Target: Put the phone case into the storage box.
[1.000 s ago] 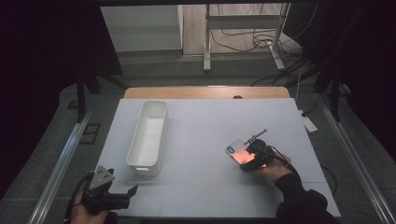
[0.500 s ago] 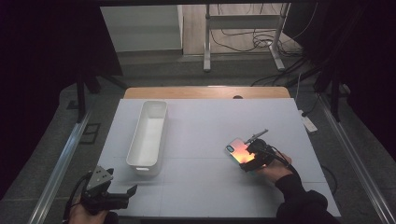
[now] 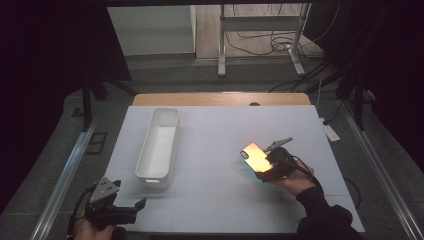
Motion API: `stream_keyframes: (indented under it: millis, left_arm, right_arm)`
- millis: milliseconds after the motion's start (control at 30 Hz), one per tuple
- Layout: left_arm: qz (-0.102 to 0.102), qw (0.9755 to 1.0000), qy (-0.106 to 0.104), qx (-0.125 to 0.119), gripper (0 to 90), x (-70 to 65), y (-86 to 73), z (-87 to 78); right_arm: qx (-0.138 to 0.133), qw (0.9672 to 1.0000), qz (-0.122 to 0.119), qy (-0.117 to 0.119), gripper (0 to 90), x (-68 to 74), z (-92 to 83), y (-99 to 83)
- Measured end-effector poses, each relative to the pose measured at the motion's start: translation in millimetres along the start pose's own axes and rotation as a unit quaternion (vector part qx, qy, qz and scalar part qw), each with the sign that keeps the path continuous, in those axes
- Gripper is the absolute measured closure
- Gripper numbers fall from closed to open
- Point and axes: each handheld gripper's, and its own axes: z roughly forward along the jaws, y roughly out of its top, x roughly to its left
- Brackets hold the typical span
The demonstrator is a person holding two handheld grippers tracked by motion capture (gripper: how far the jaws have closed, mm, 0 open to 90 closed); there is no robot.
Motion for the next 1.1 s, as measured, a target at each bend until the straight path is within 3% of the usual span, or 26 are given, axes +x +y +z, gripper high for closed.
stream_keyframes:
  millis: [467,1100]
  left_arm:
    - [0.008,0.9998,-0.011,-0.013,0.0,-2.5,6.3,2.2]
    - [0.028,0.9966,-0.065,-0.042,0.0,-17.7,36.6,15.5]
  right_arm:
    - [-0.036,0.9992,-0.004,0.015,17.3,3.6,-13.9,2.5]
    - [-0.093,0.9948,-0.014,0.038,17.3,9.2,-37.3,5.1]
